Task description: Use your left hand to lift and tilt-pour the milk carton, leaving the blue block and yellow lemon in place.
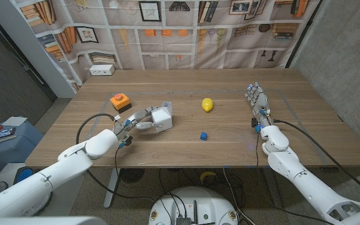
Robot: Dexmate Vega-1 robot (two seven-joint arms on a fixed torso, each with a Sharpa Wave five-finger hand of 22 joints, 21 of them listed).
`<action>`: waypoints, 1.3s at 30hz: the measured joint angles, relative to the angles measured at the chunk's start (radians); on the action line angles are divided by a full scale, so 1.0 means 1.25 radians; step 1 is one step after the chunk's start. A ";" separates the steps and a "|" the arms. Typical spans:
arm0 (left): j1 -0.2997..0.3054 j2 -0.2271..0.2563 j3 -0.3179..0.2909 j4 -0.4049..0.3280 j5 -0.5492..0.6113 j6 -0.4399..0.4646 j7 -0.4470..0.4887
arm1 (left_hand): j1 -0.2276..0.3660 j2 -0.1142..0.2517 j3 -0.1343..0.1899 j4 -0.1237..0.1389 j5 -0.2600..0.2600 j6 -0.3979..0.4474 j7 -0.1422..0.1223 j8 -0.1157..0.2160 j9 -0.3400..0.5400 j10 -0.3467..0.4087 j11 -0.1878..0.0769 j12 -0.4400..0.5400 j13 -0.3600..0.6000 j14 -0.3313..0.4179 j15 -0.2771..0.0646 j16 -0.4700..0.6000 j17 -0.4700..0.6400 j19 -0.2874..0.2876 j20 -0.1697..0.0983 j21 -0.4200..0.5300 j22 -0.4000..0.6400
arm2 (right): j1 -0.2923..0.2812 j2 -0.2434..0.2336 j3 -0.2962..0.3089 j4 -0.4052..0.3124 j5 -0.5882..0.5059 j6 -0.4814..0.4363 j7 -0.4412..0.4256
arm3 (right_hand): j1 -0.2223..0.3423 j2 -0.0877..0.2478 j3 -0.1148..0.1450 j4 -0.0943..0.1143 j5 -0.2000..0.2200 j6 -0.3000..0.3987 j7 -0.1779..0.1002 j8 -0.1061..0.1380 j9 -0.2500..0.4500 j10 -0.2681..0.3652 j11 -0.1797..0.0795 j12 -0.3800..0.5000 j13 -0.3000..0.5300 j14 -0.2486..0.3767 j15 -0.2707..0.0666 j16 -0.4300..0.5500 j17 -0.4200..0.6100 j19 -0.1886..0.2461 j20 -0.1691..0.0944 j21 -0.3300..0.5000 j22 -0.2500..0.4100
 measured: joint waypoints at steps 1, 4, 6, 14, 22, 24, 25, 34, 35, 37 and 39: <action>0.002 0.001 -0.003 -0.004 0.000 -0.001 0.003 | 0.000 0.000 0.000 0.000 0.000 0.002 -0.001 0.002 0.000 0.005 0.001 0.002 0.002 0.004 0.001 0.000 0.000 0.006 0.000 0.000 0.000 | 0.000 0.000 0.000 0.000 0.000 0.000 0.001 | 0.000 0.000 0.000 0.000 0.000 0.000 0.000 0.000 0.000 0.000 0.000 0.000 0.000 0.000 0.000 0.000 0.000 0.000 0.000 0.000 0.000; 0.006 0.005 -0.012 -0.012 0.001 -0.001 0.008 | 0.008 0.000 -0.005 0.001 0.000 0.012 0.000 0.010 0.004 0.009 -0.004 0.003 0.007 0.013 0.001 0.003 0.000 0.023 0.000 0.005 0.000 | -0.001 0.000 0.000 -0.001 0.001 -0.001 0.002 | 0.000 0.000 0.004 -0.004 0.000 0.000 0.000 0.000 0.000 0.000 0.000 0.000 0.000 0.003 0.003 0.000 0.000 0.006 0.006 0.000 0.000; 0.007 0.006 -0.014 -0.014 0.001 -0.002 0.010 | 0.011 0.002 -0.006 0.000 0.000 0.014 0.003 0.014 0.007 0.015 0.000 0.006 0.011 0.015 0.001 0.006 0.000 0.026 -0.001 0.005 0.000 | -0.001 0.000 0.000 -0.001 0.002 -0.001 0.002 | 0.000 0.000 0.004 -0.004 0.000 0.000 0.000 0.000 0.000 0.000 0.000 0.000 0.000 0.003 0.003 0.000 0.000 0.006 0.006 0.000 0.000; 0.006 0.015 -0.031 -0.030 -0.002 -0.003 0.009 | 0.012 0.003 -0.013 0.000 0.006 0.016 0.004 0.020 0.011 0.023 0.000 0.009 0.018 0.023 0.001 0.006 0.004 0.042 0.000 0.008 0.000 | -0.002 -0.003 0.001 -0.004 0.003 -0.006 0.002 | 0.000 0.000 0.004 -0.004 0.000 0.000 0.000 0.000 0.000 0.000 0.000 0.000 0.000 0.003 0.003 0.000 -0.004 0.006 0.006 0.000 0.000; -0.005 0.027 -0.041 -0.047 -0.028 0.018 -0.032 | 0.016 0.007 -0.021 0.005 0.006 0.016 0.004 0.026 0.015 0.020 0.003 0.009 0.025 0.023 0.001 0.006 0.004 0.042 0.000 0.008 0.000 | -0.005 -0.013 0.003 -0.019 0.003 -0.016 0.002 | 0.000 0.000 0.004 -0.004 0.000 0.003 -0.003 0.000 0.000 0.000 0.000 0.000 0.000 0.003 0.003 0.006 -0.004 0.006 0.006 0.000 0.000; -0.017 0.037 -0.047 -0.059 -0.037 0.027 -0.044 | 0.016 0.007 -0.024 0.004 0.006 0.016 0.004 0.026 0.015 0.020 0.003 0.009 0.026 0.023 0.001 0.006 0.004 0.042 0.000 0.007 0.000 | -0.005 -0.017 0.004 -0.024 0.003 -0.025 0.000 | 0.000 0.000 0.004 -0.004 0.000 0.003 -0.003 0.000 0.000 0.000 0.000 0.000 0.000 0.003 0.003 0.006 -0.004 0.006 0.006 0.000 0.000; -0.017 0.037 -0.047 -0.059 -0.041 0.030 -0.050 | 0.016 0.007 -0.026 0.006 0.006 0.016 0.004 0.026 0.015 0.020 0.003 0.009 0.026 0.023 0.001 0.006 0.004 0.042 0.000 0.006 0.000 | -0.005 -0.019 0.004 -0.025 0.003 -0.025 0.000 | 0.000 0.000 0.004 -0.004 0.000 0.003 -0.003 0.000 0.000 0.000 0.000 0.000 0.000 0.003 0.003 0.006 -0.004 0.006 0.006 0.000 0.000; -0.029 0.050 -0.052 -0.074 -0.079 0.076 -0.110 | 0.016 0.007 -0.029 0.009 0.006 0.014 0.006 0.033 0.019 0.017 0.006 0.009 0.030 0.023 0.001 0.006 0.004 0.042 0.000 0.004 0.000 | -0.003 -0.029 0.006 -0.034 0.004 -0.037 -0.001 | 0.000 0.000 0.004 -0.004 0.000 -0.001 -0.007 0.000 0.002 0.000 0.000 0.000 0.000 0.003 0.003 0.006 -0.004 0.006 0.006 0.000 0.000; -0.049 0.067 -0.055 -0.093 -0.086 0.084 -0.123 | 0.018 0.010 -0.029 0.009 0.006 0.012 0.007 0.033 0.019 0.016 0.007 0.009 0.031 0.023 0.001 0.006 0.004 0.042 0.000 0.004 0.000 | -0.002 -0.030 0.007 -0.035 0.007 -0.051 -0.001 | 0.000 0.000 0.004 -0.004 0.000 -0.001 -0.008 0.000 0.002 0.000 0.000 0.000 0.000 0.003 0.003 0.006 -0.004 0.006 0.006 0.000 0.000; -0.055 0.072 -0.055 -0.098 -0.096 0.097 -0.141 | 0.019 0.011 -0.032 0.007 0.006 0.011 0.009 0.033 0.019 0.016 0.007 0.009 0.033 0.023 0.001 0.006 0.004 0.042 0.000 0.004 0.000 | 0.001 -0.032 0.007 -0.035 0.008 -0.054 -0.001 | 0.000 0.000 0.004 -0.004 0.000 -0.001 -0.007 0.000 0.002 0.000 0.000 0.000 0.000 0.003 0.003 0.006 -0.004 0.006 0.006 0.000 0.000; -0.055 0.072 -0.055 -0.098 -0.102 0.106 -0.155 | 0.019 0.011 -0.032 0.006 0.006 0.011 0.009 0.033 0.019 0.016 0.007 0.009 0.033 0.023 0.001 0.006 0.004 0.042 0.000 0.004 0.000 | 0.003 -0.034 0.007 -0.035 0.008 -0.054 -0.001 | 0.000 0.000 0.004 -0.004 0.000 -0.001 -0.007 0.000 0.002 0.000 0.000 0.000 0.000 0.003 0.003 0.006 -0.004 0.006 0.006 0.000 0.000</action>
